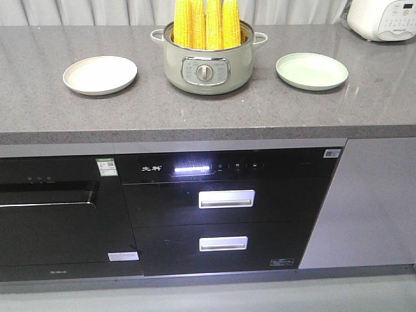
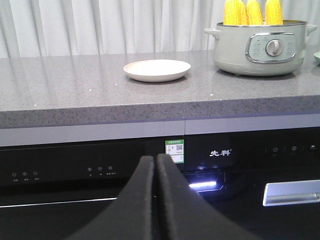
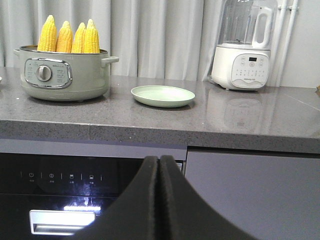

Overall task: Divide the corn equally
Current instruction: 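Drive closer and align the base in front of the corn pot, then drive up to the counter edge and stop facing the pot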

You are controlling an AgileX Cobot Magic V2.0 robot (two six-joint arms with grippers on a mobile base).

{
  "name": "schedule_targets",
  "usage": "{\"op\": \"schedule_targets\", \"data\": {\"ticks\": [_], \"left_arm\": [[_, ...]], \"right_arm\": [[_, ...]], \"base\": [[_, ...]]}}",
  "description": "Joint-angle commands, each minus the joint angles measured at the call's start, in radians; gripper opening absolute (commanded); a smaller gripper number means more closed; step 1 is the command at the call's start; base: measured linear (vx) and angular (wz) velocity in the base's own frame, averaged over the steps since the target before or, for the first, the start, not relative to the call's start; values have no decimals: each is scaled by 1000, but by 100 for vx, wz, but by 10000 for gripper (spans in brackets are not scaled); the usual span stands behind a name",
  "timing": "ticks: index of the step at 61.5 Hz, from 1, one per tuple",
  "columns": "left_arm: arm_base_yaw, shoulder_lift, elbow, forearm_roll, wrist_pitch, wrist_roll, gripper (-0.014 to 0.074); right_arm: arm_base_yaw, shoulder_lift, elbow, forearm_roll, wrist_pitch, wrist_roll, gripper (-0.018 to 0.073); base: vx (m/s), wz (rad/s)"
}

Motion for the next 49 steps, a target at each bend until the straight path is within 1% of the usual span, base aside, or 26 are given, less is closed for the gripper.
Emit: {"op": "schedule_targets", "data": {"ticks": [1,49], "left_arm": [[-6,-17,3,-3,-76,-5,-7],[-6,-17,3,-3,-76,-5,-7]], "right_arm": [[-7,-6,7,-10,-72,-3,-4],[-7,-6,7,-10,-72,-3,-4]], "base": [[13,1],[11,0]]}}
